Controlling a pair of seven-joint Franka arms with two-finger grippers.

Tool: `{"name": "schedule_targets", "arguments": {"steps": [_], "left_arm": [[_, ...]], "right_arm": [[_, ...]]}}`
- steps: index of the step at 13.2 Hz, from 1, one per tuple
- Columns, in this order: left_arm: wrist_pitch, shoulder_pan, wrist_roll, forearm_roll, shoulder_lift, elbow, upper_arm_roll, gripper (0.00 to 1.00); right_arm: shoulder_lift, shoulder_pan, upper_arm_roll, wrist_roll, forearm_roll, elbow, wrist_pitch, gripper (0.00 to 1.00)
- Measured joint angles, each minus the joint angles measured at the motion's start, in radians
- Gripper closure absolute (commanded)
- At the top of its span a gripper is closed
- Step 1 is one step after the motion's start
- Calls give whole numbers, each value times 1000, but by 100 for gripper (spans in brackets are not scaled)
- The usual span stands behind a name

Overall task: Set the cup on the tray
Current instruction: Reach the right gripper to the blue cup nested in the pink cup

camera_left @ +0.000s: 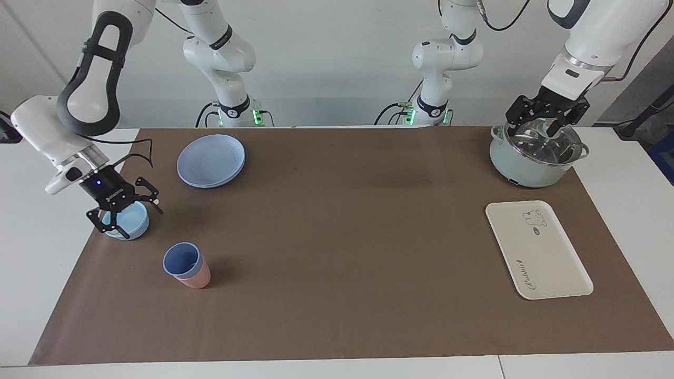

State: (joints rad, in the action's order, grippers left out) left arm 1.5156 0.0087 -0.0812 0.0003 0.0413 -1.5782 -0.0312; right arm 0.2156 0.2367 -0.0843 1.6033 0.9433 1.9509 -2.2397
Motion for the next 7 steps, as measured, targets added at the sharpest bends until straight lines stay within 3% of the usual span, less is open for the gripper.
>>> {"name": "schedule_targets", "arguments": {"steps": [4,7], "left_arm": [[0,0,0,0,0,0,0,0],[0,0,0,0,0,0,4,0]], "right_arm": [[128,-6,9,157,235,-41,11,0],[197,-13,11,237,299,-62,36,0]]}}
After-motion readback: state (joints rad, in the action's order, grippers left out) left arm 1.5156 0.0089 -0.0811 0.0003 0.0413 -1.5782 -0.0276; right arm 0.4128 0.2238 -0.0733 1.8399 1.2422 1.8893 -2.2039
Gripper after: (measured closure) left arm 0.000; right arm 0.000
